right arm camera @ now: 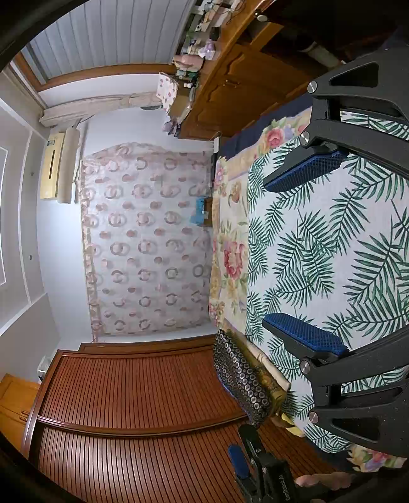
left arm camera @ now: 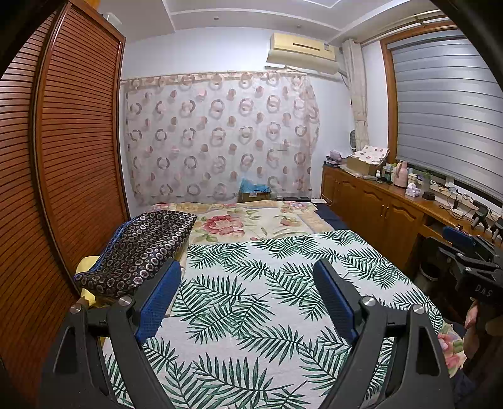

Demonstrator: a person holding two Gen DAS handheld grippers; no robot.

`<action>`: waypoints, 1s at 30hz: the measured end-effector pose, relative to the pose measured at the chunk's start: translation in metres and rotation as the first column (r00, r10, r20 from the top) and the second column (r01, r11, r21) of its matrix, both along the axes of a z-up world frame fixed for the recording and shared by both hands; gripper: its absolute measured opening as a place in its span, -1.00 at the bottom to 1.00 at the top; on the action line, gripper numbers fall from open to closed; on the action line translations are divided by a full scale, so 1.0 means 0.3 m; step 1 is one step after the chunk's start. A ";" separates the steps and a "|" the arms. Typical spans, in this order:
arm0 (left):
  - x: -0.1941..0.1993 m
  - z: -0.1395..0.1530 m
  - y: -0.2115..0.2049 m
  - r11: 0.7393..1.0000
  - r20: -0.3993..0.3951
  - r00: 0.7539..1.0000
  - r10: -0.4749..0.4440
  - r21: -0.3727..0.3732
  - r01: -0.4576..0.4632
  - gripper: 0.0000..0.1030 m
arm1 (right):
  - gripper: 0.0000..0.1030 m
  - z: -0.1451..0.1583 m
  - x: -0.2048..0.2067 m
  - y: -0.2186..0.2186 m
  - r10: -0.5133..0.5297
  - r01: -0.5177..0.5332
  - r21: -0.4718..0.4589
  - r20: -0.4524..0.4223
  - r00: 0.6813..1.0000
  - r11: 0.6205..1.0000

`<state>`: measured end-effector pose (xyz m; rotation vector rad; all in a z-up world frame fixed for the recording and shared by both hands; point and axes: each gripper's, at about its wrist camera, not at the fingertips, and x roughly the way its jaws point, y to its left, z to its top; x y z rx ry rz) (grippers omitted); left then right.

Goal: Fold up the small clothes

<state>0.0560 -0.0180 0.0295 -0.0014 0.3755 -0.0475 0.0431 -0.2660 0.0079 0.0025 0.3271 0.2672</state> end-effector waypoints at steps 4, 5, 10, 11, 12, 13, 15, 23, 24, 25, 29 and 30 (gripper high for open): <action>-0.001 -0.001 0.001 1.000 0.000 1.000 0.000 -0.001 0.000 0.68 | 0.57 -0.001 0.001 0.000 0.000 0.000 0.000 0.000 1.000 1.000; -0.001 -0.001 0.001 1.000 0.000 1.000 0.000 -0.001 0.000 0.68 | 0.57 0.000 0.001 0.000 0.001 -0.001 0.001 0.001 1.000 1.000; -0.001 0.003 0.001 1.000 0.001 1.000 0.001 -0.001 -0.001 0.68 | 0.57 0.000 0.001 0.001 0.001 -0.001 0.000 0.001 1.000 1.000; -0.002 0.003 0.002 1.000 0.001 1.000 0.001 0.000 -0.001 0.68 | 0.57 0.000 -0.001 0.001 0.001 -0.001 0.000 0.001 1.000 1.000; 0.000 0.003 0.001 1.000 0.001 1.000 0.001 0.000 -0.001 0.68 | 0.57 -0.001 -0.003 0.003 0.001 -0.001 0.000 0.001 1.000 1.000; -0.002 0.003 0.003 1.000 0.002 1.000 0.001 -0.001 -0.001 0.68 | 0.57 -0.002 -0.003 0.004 0.001 -0.001 0.000 0.002 1.000 1.000; -0.001 0.002 0.003 1.000 0.002 1.000 0.001 -0.001 -0.001 0.68 | 0.57 -0.001 -0.001 0.002 0.000 0.000 -0.001 0.003 1.000 1.000; -0.002 0.000 0.004 1.000 0.002 1.000 0.001 -0.001 -0.001 0.68 | 0.57 -0.001 0.002 0.000 0.001 -0.001 0.000 0.003 1.000 1.000; -0.002 0.000 0.004 1.000 0.002 1.000 0.001 -0.001 -0.001 0.68 | 0.57 -0.002 0.001 -0.001 0.002 -0.002 0.000 0.003 1.000 1.000; -0.002 0.000 0.004 1.000 0.003 1.000 0.001 -0.001 -0.001 0.68 | 0.57 -0.002 0.001 0.000 0.001 -0.001 0.000 0.003 1.000 1.000; -0.002 0.005 0.004 1.000 0.003 1.000 0.001 -0.002 -0.001 0.68 | 0.57 -0.002 0.002 0.000 0.002 -0.002 0.001 0.004 1.000 1.000; -0.003 0.004 0.004 1.000 0.003 1.000 0.001 -0.003 -0.001 0.68 | 0.57 -0.002 0.001 0.001 0.002 -0.002 0.000 0.004 1.000 1.000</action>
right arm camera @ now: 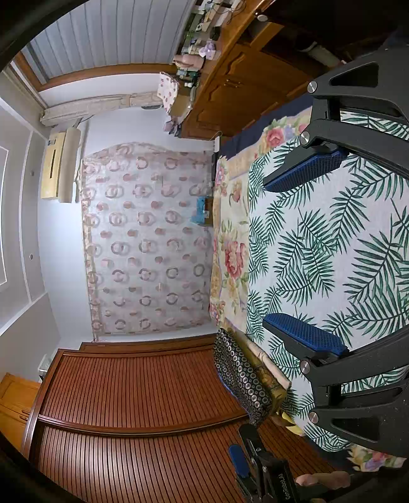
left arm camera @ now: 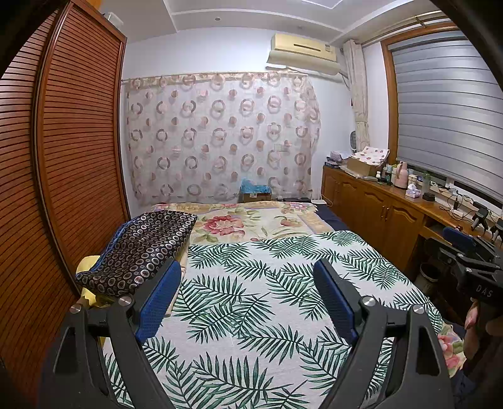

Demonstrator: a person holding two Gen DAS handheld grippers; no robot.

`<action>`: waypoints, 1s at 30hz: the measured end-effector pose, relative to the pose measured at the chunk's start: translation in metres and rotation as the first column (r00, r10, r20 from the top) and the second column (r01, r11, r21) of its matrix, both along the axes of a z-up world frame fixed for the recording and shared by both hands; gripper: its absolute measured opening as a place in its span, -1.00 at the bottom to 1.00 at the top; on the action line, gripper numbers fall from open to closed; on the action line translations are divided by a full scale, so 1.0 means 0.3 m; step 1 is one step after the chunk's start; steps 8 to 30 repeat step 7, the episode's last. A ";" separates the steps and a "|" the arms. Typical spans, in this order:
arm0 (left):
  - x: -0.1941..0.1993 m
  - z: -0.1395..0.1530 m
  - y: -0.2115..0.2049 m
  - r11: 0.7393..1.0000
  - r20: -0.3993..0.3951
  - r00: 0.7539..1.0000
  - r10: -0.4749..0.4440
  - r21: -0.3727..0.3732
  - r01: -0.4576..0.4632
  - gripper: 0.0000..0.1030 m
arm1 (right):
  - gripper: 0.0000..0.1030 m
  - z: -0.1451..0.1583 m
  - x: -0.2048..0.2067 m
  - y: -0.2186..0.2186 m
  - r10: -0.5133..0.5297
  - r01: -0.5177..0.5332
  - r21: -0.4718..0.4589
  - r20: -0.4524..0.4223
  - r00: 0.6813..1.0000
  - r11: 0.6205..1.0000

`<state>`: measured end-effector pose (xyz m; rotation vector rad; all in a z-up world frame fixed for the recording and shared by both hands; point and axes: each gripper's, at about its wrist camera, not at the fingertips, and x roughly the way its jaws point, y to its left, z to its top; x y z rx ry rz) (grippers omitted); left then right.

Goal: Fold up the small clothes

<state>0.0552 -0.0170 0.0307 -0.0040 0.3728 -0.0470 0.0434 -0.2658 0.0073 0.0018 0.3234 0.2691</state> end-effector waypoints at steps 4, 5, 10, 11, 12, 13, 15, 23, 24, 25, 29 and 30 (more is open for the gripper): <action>-0.003 0.011 -0.002 1.000 -0.001 1.000 -0.001 -0.001 0.001 0.68 | 0.57 0.000 0.002 0.001 0.000 0.000 -0.001 -0.001 1.000 1.000; -0.003 0.011 -0.002 1.000 -0.001 1.000 -0.001 -0.002 0.001 0.68 | 0.57 -0.003 0.000 -0.002 0.004 -0.004 -0.002 -0.001 1.000 1.000; -0.003 0.010 -0.002 1.000 -0.001 1.000 -0.002 -0.002 0.002 0.68 | 0.57 -0.003 0.002 -0.004 0.006 -0.006 -0.002 -0.002 1.000 1.000; -0.003 0.010 -0.002 1.000 -0.001 1.000 -0.002 -0.002 0.002 0.68 | 0.57 -0.003 0.002 -0.004 0.006 -0.006 -0.002 -0.002 1.000 1.000; -0.003 0.010 -0.002 1.000 -0.001 1.000 -0.002 -0.002 0.002 0.68 | 0.57 -0.003 0.002 -0.004 0.006 -0.006 -0.002 -0.002 1.000 1.000; -0.003 0.010 -0.002 1.000 -0.001 1.000 -0.002 -0.002 0.002 0.68 | 0.57 -0.003 0.002 -0.004 0.006 -0.006 -0.002 -0.002 1.000 1.000; -0.003 0.010 -0.002 1.000 -0.001 1.000 -0.002 -0.002 0.002 0.68 | 0.57 -0.003 0.002 -0.004 0.006 -0.006 -0.002 -0.002 1.000 1.000; -0.003 0.010 -0.002 1.000 -0.001 1.000 -0.002 -0.002 0.002 0.68 | 0.57 -0.003 0.002 -0.004 0.006 -0.006 -0.002 -0.002 1.000 1.000; -0.003 0.010 -0.002 1.000 -0.001 1.000 -0.002 -0.002 0.002 0.68 | 0.57 -0.003 0.002 -0.004 0.006 -0.006 -0.002 -0.002 1.000 1.000; -0.003 0.010 -0.002 1.000 -0.001 1.000 -0.002 -0.002 0.002 0.68 | 0.57 -0.003 0.002 -0.004 0.006 -0.006 -0.002 -0.002 1.000 1.000; -0.003 0.010 -0.002 1.000 -0.001 1.000 -0.002 -0.002 0.002 0.68 | 0.57 -0.003 0.002 -0.004 0.006 -0.006 -0.002 -0.002 1.000 1.000; -0.003 0.010 -0.002 1.000 -0.001 1.000 -0.002 -0.002 0.002 0.68 | 0.57 -0.003 0.002 -0.004 0.006 -0.006 -0.002 -0.002 1.000 1.000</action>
